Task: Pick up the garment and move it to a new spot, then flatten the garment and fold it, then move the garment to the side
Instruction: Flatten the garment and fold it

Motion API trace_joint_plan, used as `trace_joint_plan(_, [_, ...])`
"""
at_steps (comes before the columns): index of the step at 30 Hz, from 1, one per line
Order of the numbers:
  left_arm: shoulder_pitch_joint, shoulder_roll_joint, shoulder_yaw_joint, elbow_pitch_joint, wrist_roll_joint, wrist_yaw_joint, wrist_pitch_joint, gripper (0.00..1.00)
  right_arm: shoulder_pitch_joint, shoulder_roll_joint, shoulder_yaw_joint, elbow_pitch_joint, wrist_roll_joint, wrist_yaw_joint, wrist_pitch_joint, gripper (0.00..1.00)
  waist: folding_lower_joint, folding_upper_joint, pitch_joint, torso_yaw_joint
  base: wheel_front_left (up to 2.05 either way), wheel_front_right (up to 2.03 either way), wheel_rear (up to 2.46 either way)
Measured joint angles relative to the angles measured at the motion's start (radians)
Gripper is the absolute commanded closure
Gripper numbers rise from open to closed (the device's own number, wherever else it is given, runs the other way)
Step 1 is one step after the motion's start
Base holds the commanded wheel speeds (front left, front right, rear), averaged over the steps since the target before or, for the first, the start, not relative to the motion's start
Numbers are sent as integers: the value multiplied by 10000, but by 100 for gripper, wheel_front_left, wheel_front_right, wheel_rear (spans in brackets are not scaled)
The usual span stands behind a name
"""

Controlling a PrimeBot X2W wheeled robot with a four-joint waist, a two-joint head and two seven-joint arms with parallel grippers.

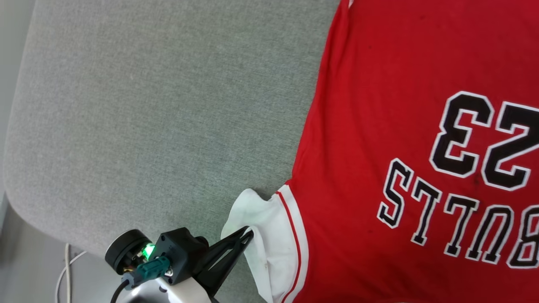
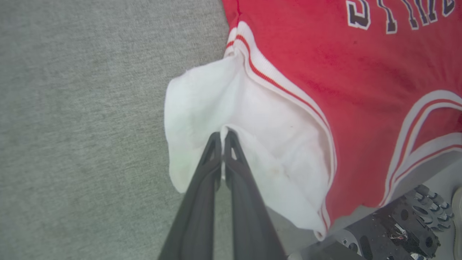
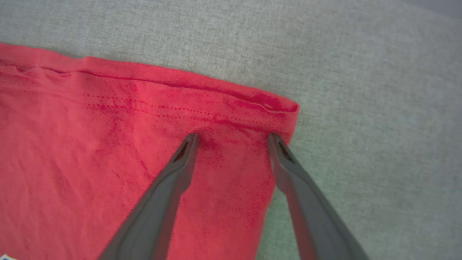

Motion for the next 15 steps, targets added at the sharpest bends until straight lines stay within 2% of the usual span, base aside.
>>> trace_joint_plan(6, [-158,-188,-42,284,27,-104,-222,100,-141,-36,-115,92,-420,0,671,0,-1,0,306,308,0,0,0])
trace_joint_plan(7, [-162,-203,-46,322,27,-117,-255,100,-75,-79,-107,52,-441,0,769,15,-1,0,324,334,0,0,0])
trace_joint_plan(8, [-165,-209,-54,362,25,-121,-265,100,-7,-113,-88,-8,-441,0,861,62,-1,0,329,352,0,0,0])
trace_joint_plan(9, [-166,-213,-56,401,25,-134,-278,100,72,-148,-82,-77,-441,0,918,94,-1,0,326,364,0,0,0])
trace_joint_plan(10, [-172,-221,-58,435,25,-138,-316,100,171,-167,-98,-136,-441,0,949,100,-2,0,317,373,0,0,0])
trace_joint_plan(15, [-197,-207,-54,608,27,-146,-360,100,604,-157,-326,-236,-445,0,1005,100,-2,0,150,330,0,0,0])
